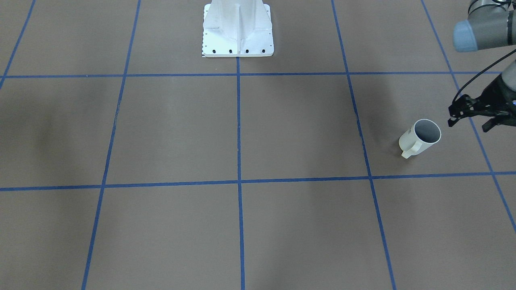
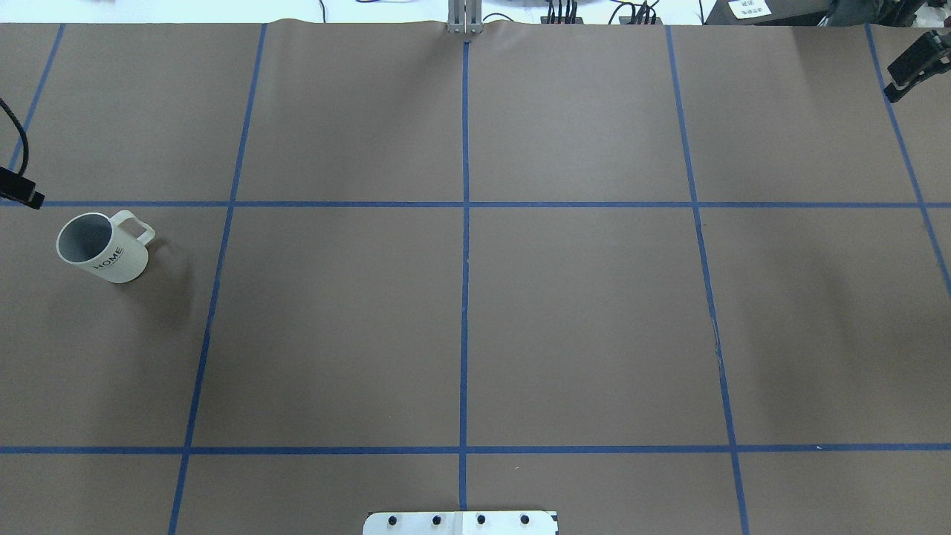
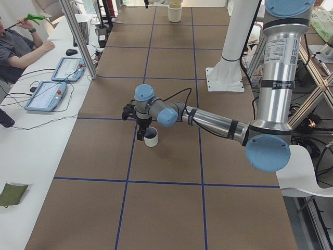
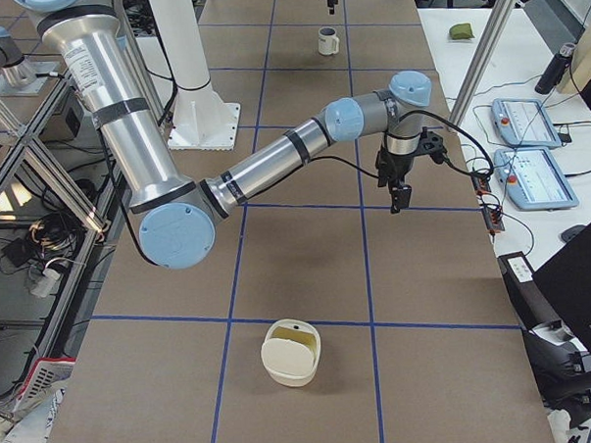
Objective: Left arm hands cup to right arm to dump lemon
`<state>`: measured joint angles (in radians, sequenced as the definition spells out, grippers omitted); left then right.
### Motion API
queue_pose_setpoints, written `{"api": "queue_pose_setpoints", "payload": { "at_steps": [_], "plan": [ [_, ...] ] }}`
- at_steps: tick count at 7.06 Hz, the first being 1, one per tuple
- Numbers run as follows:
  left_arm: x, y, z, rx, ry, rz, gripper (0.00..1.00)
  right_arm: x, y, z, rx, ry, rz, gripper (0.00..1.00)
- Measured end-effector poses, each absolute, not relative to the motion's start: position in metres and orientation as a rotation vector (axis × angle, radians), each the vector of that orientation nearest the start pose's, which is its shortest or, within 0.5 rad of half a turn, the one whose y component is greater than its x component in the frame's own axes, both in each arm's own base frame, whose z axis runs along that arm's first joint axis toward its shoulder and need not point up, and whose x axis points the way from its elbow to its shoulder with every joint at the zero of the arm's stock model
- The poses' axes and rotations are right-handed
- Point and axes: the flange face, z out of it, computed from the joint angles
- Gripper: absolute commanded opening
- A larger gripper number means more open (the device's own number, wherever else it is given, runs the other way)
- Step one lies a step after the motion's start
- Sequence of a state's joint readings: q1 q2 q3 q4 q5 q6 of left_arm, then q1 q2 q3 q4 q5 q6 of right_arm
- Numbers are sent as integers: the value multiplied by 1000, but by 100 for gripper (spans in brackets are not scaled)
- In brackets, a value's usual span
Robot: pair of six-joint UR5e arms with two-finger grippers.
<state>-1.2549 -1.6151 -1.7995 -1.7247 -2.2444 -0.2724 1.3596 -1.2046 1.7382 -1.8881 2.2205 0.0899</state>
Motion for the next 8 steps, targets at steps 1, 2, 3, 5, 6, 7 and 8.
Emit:
{"api": "queue_pose_setpoints", "payload": {
  "at_steps": [1,2,3,5,6,7,8],
  "plan": [
    [48,-517,516,187,719,221,100,-42,-601,430,99,-670,-173,100],
    [7,-514,527,176,695,253,100,-24,-593,448,90,-665,-172,100],
    [-22,-506,541,164,685,258,100,-5,-582,469,75,-664,-162,100],
    [-54,-482,576,132,668,218,100,37,-544,519,26,-683,-90,100],
    [-63,-478,588,120,672,191,100,48,-516,536,11,-686,-67,100],
    [-68,-477,590,120,694,171,100,54,-489,550,-2,-686,-56,100],
    [-68,-476,589,119,725,160,100,56,-469,563,-5,-683,-52,100]
  ]
}}
